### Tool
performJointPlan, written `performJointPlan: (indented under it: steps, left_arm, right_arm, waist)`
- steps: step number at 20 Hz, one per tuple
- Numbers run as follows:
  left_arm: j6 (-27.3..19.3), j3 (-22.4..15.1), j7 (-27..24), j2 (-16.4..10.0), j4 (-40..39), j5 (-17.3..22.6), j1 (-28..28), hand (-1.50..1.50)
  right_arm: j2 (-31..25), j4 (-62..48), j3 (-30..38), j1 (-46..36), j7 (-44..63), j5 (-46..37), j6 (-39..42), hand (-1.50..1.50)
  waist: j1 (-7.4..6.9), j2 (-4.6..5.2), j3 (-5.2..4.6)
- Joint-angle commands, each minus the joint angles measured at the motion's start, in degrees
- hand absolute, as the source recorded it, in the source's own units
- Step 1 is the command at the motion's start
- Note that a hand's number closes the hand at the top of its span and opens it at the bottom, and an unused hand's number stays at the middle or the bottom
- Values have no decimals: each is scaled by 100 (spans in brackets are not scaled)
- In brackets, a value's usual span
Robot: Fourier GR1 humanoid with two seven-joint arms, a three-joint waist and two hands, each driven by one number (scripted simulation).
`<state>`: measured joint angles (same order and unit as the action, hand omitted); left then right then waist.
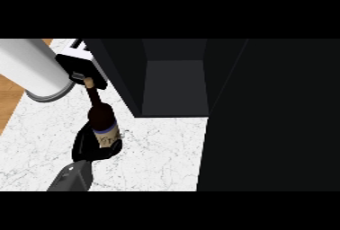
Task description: Pick up the wine, place it into the cabinet and close the cabinet
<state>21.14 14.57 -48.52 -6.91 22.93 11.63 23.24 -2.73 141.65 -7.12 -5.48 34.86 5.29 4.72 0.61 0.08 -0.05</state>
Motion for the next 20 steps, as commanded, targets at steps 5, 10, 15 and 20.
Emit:
performJointPlan:
  steps: [5, 10, 15, 20]
  left_arm:
    - [355, 172, -3, -87, 40, 360, -258, 150]
    - [201, 276, 118, 137, 454, 692, -794, 150]
    - [70, 249, 647, 96, 1220, 992, -723, 150]
    - [-281, -139, 1288, 544, 2163, 1043, -909, 150]
  right_arm:
    - [95, 178, -78, 158, 5, 121, 11, -150]
    - [26, 354, -63, 349, -46, 139, 156, -150]
    - [-26, -80, 403, 175, -361, 458, 271, -150]
    - [-108, 32, 585, -170, 107, 600, 139, -150]
  waist:
    - [-26, -2, 1]
    - [-52, -15, 4]
    - [-70, -15, 7]
    - [-71, -17, 7]
